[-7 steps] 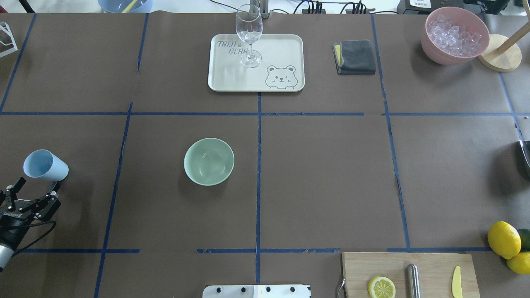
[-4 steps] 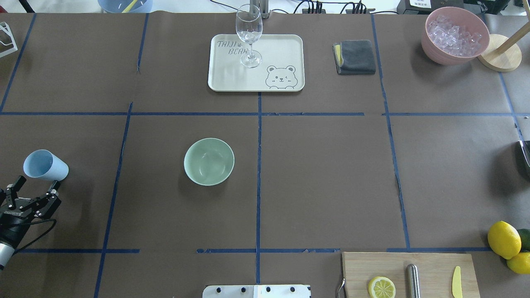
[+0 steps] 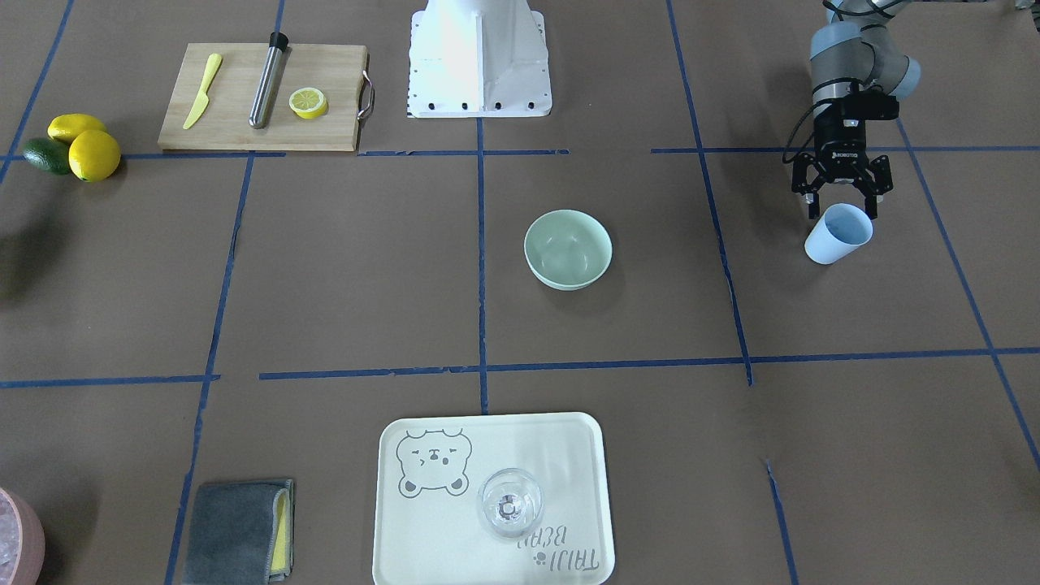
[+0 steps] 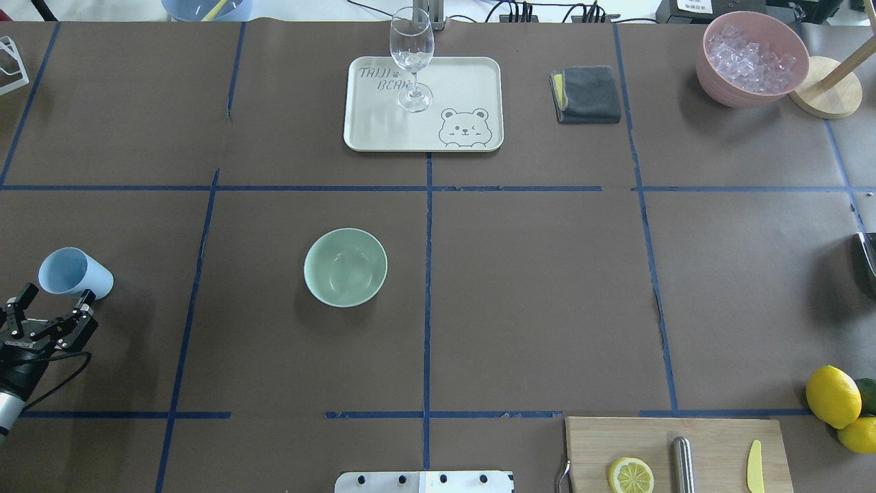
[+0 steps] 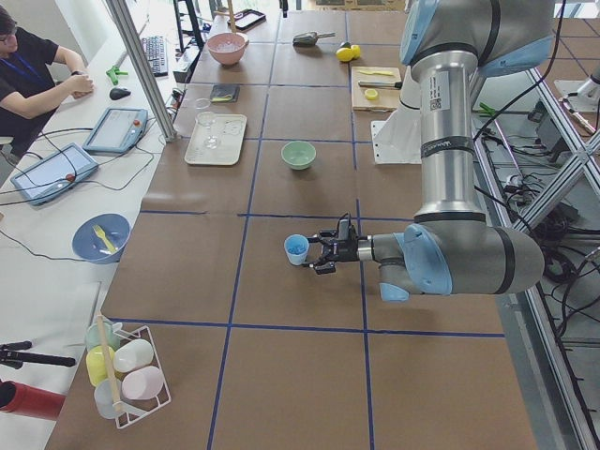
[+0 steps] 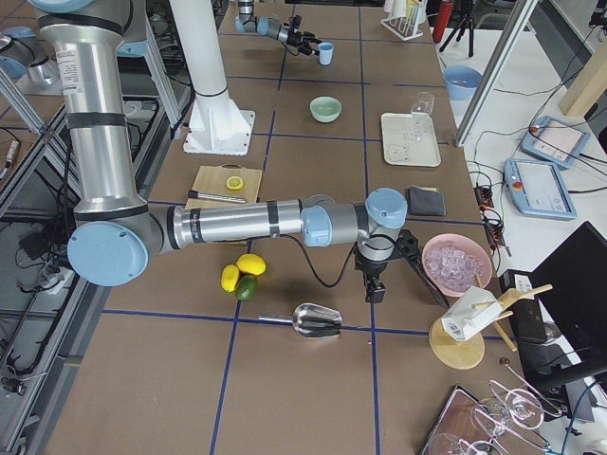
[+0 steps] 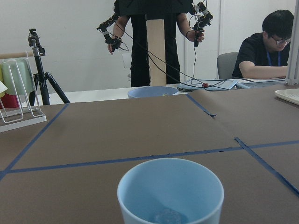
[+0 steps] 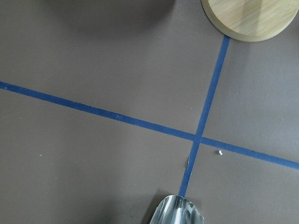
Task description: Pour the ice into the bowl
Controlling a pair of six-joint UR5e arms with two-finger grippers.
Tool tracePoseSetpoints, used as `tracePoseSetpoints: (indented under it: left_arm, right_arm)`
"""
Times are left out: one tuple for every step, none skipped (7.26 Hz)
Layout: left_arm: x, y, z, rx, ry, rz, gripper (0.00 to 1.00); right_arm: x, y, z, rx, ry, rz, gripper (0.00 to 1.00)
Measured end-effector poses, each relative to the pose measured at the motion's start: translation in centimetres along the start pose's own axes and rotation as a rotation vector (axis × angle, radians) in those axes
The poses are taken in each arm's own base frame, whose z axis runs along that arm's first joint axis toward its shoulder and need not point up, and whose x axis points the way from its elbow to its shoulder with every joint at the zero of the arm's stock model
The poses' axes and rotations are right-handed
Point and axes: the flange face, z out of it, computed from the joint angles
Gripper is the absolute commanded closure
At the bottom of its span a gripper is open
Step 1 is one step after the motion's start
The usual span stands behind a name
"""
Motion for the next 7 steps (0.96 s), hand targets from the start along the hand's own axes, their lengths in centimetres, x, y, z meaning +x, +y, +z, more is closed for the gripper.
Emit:
tracePoseSetpoints:
  left_arm:
    - [0.5, 0.3, 0.4, -0.001, -0.002, -0.004, 0.00]
    - [0.5, 0.5, 1.0, -0.007, -0.008, -0.003, 0.00]
    - [0.0, 0.5, 1.7, -0.009, -0.020, 0.001, 0.00]
    - [-0.5, 0.3, 2.3, -0.007, -0.032, 0.003, 0.00]
    - [-0.6, 0.1, 2.7, -0.005, -0.039, 0.001, 0.00]
    - [-0.4, 0.2, 3.1, -0.003, -0.043, -0.003, 0.00]
    - [0.1, 0.4, 3.5, -0.001, -0.045, -0.007, 0.00]
  right_arm:
    - [0.0, 0.0, 0.0, 0.000, 0.001, 0.001, 0.00]
    - [0.1, 0.1, 0.0, 0.000, 0.001, 0.001, 0.00]
    - [0.1, 0.1, 0.0, 0.000, 0.001, 0.002, 0.00]
    - [0.1, 0.1, 0.0, 0.000, 0.001, 0.002, 0.00]
    - [0.1, 0.1, 0.0, 0.000, 0.001, 0.002, 0.00]
    - [0.1, 0.1, 0.0, 0.000, 0.001, 0.002, 0.00]
    - [0.1, 0.1, 0.0, 0.000, 0.001, 0.002, 0.00]
